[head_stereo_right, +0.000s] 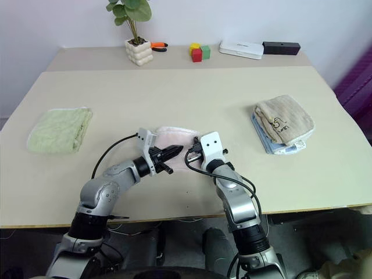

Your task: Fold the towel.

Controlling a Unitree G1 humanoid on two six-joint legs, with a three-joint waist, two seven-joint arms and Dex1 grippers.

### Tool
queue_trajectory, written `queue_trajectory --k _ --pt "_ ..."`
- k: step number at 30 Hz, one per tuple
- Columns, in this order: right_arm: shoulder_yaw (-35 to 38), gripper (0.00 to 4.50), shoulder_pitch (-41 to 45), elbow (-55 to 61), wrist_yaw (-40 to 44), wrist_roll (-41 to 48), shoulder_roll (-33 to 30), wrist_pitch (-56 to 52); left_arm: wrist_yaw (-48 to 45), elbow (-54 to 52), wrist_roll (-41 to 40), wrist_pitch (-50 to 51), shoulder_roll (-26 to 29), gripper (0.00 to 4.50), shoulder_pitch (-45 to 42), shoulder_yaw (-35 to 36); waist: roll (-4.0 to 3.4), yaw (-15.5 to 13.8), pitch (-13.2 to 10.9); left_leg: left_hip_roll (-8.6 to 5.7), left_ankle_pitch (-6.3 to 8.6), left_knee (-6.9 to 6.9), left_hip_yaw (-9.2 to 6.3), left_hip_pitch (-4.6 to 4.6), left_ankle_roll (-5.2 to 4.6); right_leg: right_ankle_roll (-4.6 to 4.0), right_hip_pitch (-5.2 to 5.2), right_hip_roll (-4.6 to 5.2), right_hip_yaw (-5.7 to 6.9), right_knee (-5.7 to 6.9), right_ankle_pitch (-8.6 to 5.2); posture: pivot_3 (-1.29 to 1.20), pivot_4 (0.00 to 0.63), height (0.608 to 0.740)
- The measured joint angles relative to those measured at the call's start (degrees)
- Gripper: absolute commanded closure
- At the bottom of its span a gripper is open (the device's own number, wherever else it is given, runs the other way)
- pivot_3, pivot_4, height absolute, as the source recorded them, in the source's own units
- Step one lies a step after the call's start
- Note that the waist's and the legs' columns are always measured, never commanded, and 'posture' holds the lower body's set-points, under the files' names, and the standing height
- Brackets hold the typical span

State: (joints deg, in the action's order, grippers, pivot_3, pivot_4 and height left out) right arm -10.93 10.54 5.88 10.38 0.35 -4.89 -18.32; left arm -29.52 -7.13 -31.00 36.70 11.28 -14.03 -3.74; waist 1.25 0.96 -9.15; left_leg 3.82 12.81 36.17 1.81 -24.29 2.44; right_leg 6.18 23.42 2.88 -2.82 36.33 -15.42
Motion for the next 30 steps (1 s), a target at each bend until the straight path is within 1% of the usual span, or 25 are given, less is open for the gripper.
queue_trajectory --k 4,8,11,13,15,16,18,20,23,24,27,30 --pt "0.1 4.5 0.2 -0.3 -0.2 -0.8 -0.4 0.3 -2.5 -2.0 -1.1 -1.1 2.4 4.49 4.2 2.2 -0.01 0.0 0.0 0.01 0.0 0.0 0.0 0.01 0.0 -0.01 0.0 0.0 0.0 0.0 -0.01 0.0 0.15 0.74" --pt "0.6 4.5 1.0 -0.3 -0.3 -1.3 -0.7 0.5 -3.1 -3.1 -2.3 -1.1 3.4 4.49 6.0 4.2 -0.01 -0.2 0.0 0.01 0.0 0.06 0.01 0.0 0.0 -0.07 -0.03 0.02 -0.01 -0.01 -0.02 0.0 0.15 0.74" --pt "2.8 4.5 1.9 0.8 1.3 1.0 -0.7 0.5 -3.3 -4.7 -4.6 -0.1 4.1 4.49 7.0 6.1 -0.01 -0.2 0.0 0.01 0.0 0.03 0.0 -0.01 0.0 -0.06 -0.01 0.02 -0.01 -0.01 -0.02 0.0 0.15 0.74" --pt "4.1 4.5 2.2 3.1 4.3 3.7 -1.8 0.6 -3.4 -5.9 -8.8 2.6 4.4 4.49 7.0 8.5 -0.01 -0.2 0.0 0.01 0.0 0.03 0.0 -0.04 0.0 -0.05 0.02 0.02 -0.01 -0.01 -0.01 0.0 0.15 0.74" --pt "5.7 3.97 2.9 6.0 7.8 7.9 -2.7 0.4 -3.8 -7.3 -13.4 5.3 5.4 4.5 6.6 11.4 -0.01 -0.1 0.0 0.02 0.0 0.03 -0.01 -0.04 0.0 -0.02 0.02 0.01 0.0 0.0 0.01 0.0 0.15 0.74" --pt "6.3 3.75 3.4 7.4 9.3 9.5 -3.3 0.3 -3.9 -7.7 -14.4 5.8 6.3 4.5 6.4 12.1 -0.01 -0.1 0.0 0.02 0.0 0.02 -0.02 -0.03 0.0 -0.02 0.01 0.0 0.0 0.0 0.01 0.0 0.15 0.74" --pt "7.6 2.76 4.0 10.3 14.0 14.0 -5.6 0.2 -4.3 -7.6 -16.0 7.1 8.7 4.5 5.4 13.6 -0.01 -0.2 0.0 0.02 0.0 0.03 -0.02 -0.03 0.0 -0.02 0.0 0.0 0.01 0.0 0.01 0.0 0.15 0.74" --pt "9.2 1.76 4.2 13.3 19.1 18.2 -9.6 -0.1 -4.4 -6.6 -17.6 8.6 11.8 4.5 3.4 16.5 -0.01 -0.3 0.0 0.02 0.0 0.05 -0.02 -0.01 0.0 -0.05 -0.04 0.0 0.01 -0.02 -0.01 0.0 0.15 0.74" --pt "11.0 0.28 3.6 15.4 26.1 22.5 -16.0 -0.4 -4.7 -4.3 -19.4 10.1 14.5 4.5 0.8 19.2 -0.01 -0.3 0.0 0.01 0.0 0.04 -0.01 0.0 0.0 -0.05 -0.08 0.01 0.01 -0.05 -0.01 0.0 0.15 0.74" --pt "11.4 0.07 2.9 15.7 28.6 23.6 -18.4 -0.5 -5.3 -3.5 -19.6 10.5 15.5 4.5 0.3 19.3 -0.01 -0.3 0.0 0.01 0.0 0.05 -0.01 0.0 0.0 -0.06 -0.07 0.01 0.02 -0.06 -0.02 0.0 0.15 0.74" --pt "12.8 0.07 0.9 16.1 35.2 25.8 -25.4 -0.5 -6.6 0.0 -19.5 10.7 17.7 4.5 -0.6 19.5 -0.01 -0.3 0.0 0.01 0.0 0.02 0.0 0.0 0.0 -0.06 -0.05 0.0 0.01 -0.07 -0.02 0.0 0.15 0.74" --pt "14.9 0.07 -0.4 16.6 40.5 28.0 -31.1 -1.1 -7.8 3.5 -19.2 10.8 19.6 4.5 -2.4 19.8 0.01 -0.3 0.0 0.01 0.0 0.02 -0.01 0.0 0.0 -0.07 -0.04 -0.01 0.01 -0.07 -0.03 0.0 0.15 0.74"
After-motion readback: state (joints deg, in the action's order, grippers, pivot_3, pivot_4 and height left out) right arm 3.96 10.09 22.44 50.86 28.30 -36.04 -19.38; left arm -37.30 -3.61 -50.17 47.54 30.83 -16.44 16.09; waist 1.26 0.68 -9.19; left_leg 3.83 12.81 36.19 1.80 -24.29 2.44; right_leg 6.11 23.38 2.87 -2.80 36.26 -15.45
